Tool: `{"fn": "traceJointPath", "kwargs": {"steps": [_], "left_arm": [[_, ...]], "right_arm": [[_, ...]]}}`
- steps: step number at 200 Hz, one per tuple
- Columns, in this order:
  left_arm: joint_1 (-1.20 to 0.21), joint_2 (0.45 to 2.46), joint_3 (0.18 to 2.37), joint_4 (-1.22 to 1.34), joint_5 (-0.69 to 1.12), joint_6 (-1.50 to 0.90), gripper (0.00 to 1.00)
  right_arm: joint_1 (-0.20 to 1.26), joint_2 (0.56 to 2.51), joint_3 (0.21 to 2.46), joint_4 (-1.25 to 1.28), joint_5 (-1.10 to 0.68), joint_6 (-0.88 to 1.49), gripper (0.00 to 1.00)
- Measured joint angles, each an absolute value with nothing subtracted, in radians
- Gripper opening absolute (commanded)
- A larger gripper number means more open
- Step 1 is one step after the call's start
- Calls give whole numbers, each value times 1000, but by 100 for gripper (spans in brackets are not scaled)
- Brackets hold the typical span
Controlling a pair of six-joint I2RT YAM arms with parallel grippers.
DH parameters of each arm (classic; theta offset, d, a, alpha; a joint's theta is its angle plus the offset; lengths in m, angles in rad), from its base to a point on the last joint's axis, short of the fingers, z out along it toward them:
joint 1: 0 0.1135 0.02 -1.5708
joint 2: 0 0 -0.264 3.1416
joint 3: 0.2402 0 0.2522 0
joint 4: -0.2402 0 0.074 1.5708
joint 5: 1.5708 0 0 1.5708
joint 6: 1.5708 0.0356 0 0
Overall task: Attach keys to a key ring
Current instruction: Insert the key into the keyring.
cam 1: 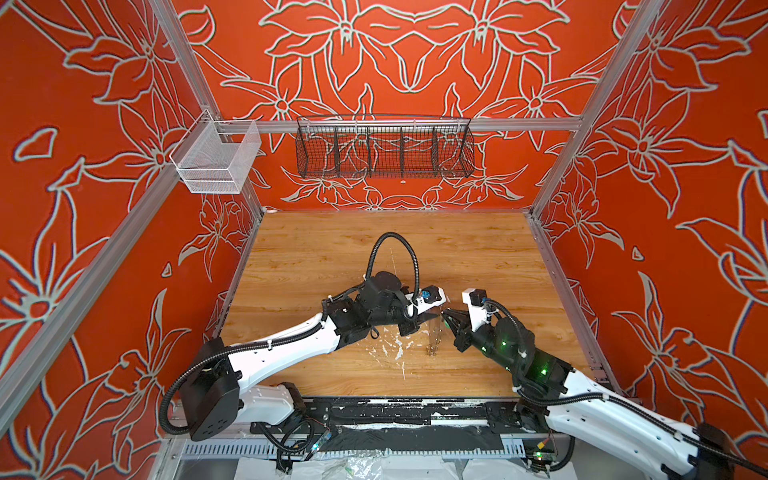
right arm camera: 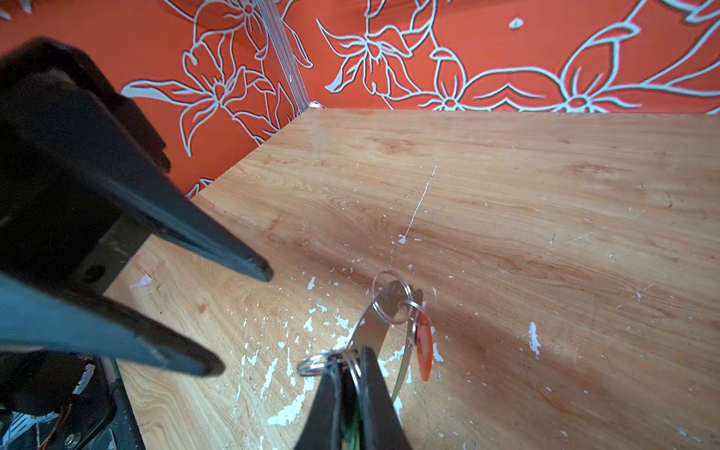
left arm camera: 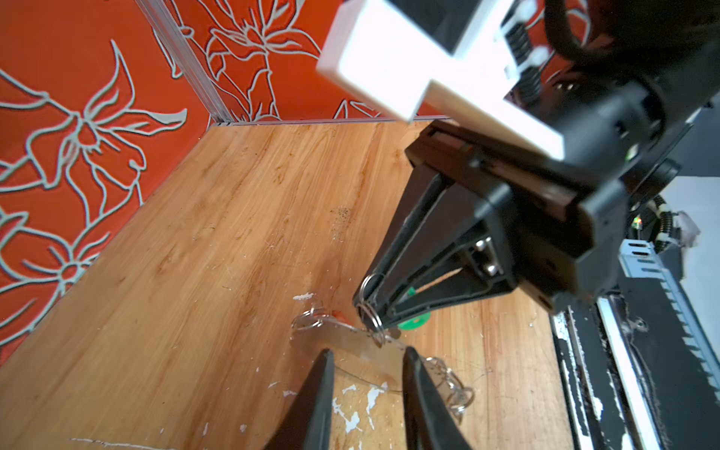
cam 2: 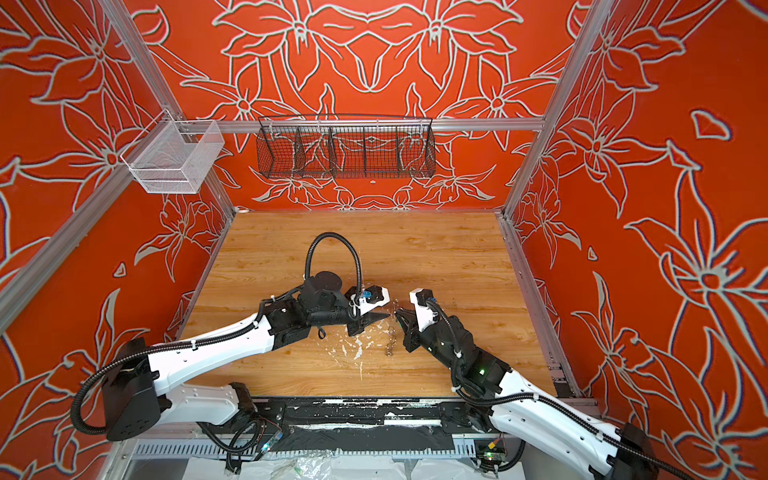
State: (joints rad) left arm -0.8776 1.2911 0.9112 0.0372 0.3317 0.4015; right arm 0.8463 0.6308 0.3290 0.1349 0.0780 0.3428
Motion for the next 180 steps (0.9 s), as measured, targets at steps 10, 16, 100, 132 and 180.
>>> {"fn": "traceJointPath", "kwargs": {"steps": [10, 16, 100, 132, 180], "left_arm": [[-881, 1279, 910, 37, 342, 397, 30], [-884, 1271, 910, 38, 348, 395, 28], [-908, 1283, 941, -19, 355, 392, 28], [-912, 1311, 971, -44, 327, 392, 29], [-918, 1354, 994, -69, 286, 393, 29]], "right_arm": [[846, 643, 329, 145, 70, 345, 0], [846, 649, 329, 150, 65, 346, 0], [846, 624, 317, 201, 13, 375, 0], [846, 598, 307, 202, 8, 379, 0], [846, 566, 301, 205, -8, 384, 0]]}}
